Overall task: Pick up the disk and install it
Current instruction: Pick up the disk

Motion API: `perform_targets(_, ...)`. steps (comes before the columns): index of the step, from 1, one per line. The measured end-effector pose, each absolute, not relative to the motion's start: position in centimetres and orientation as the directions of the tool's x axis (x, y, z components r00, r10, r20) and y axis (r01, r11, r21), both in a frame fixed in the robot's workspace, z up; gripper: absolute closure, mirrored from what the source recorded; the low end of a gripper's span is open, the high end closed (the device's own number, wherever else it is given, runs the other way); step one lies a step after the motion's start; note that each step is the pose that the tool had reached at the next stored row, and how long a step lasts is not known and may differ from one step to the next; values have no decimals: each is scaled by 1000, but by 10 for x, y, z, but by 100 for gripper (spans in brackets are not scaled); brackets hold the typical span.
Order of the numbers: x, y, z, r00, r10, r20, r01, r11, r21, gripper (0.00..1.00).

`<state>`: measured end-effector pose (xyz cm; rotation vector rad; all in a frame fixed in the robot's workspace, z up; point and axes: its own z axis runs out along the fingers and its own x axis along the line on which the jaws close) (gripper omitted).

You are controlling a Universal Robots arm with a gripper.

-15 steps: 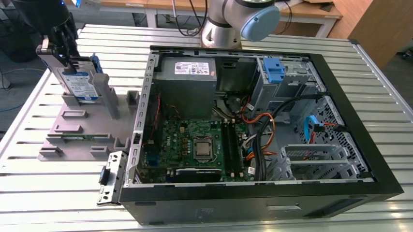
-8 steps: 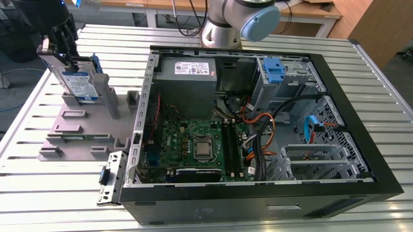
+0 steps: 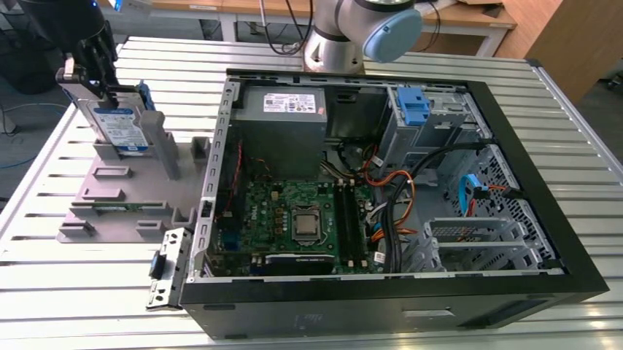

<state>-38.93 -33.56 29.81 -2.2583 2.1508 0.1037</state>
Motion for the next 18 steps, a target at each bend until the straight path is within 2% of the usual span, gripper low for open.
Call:
perform_targets(6, -389, -335, 298, 48, -997, -63, -998, -50, 30, 58)
perform_targets(8, -389, -335, 298, 48, -997, -63, -998, -50, 31, 59)
perform_targets(9, -389, -335, 298, 48, -997, -63, -998, -50, 31, 64)
perform_targets(18, -389, -335, 298, 48, -997, -63, -998, -50, 30, 65)
